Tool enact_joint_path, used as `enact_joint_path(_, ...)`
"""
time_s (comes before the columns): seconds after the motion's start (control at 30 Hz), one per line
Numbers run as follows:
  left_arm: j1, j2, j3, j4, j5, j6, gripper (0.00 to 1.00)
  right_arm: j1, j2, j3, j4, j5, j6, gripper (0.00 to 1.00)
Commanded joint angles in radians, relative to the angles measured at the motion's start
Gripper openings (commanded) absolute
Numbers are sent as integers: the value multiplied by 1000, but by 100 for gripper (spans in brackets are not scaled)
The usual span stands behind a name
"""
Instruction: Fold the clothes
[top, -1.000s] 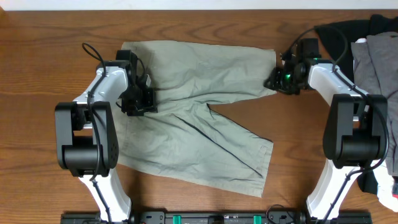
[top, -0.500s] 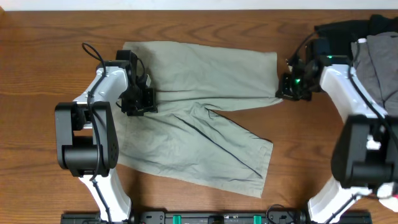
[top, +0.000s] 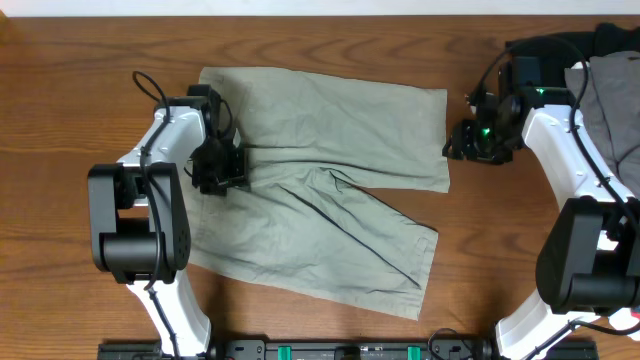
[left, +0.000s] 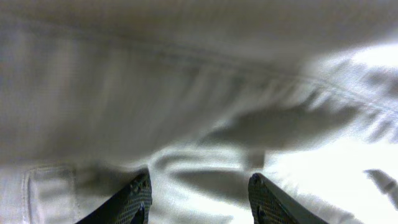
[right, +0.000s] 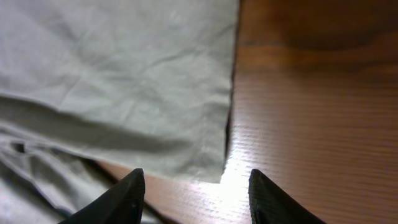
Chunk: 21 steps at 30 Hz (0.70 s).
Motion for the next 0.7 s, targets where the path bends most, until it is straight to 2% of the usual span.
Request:
enact_joint_path(0.0, 8, -5, 60, -34, -26, 5, 53, 6, 8, 1, -13, -90, -80, 48)
enact_joint_path(0.07, 8, -20, 90, -64, -27, 3, 53, 26, 8, -10, -30, -152, -143, 43)
enact_joint_path(0.2, 8, -89, 152, -102, -27, -40, 53, 95, 8, -55, -46, -200, -219, 27)
enact_joint_path(0.27, 8, -130, 173, -103, -28, -48, 61, 134, 8, -89, -38, -185, -227, 18)
enact_joint_path(0.3, 8, -153, 183, -101, -28, -48, 64, 153, 8, -111, -30, -176, -227, 8)
enact_joint_path(0.33, 8, -177, 190, -96, -28, -47, 67, 174, 8, -140, -20, -168, -227, 2)
enact_joint_path(0.5, 8, -263, 193, -82, -32, -47, 74, 240, 8, -276, 27, -175, -242, 1)
enact_joint_path(0.67, 8, -277, 193, -82, -31, -47, 76, 260, 8, -372, 84, -153, -261, 1)
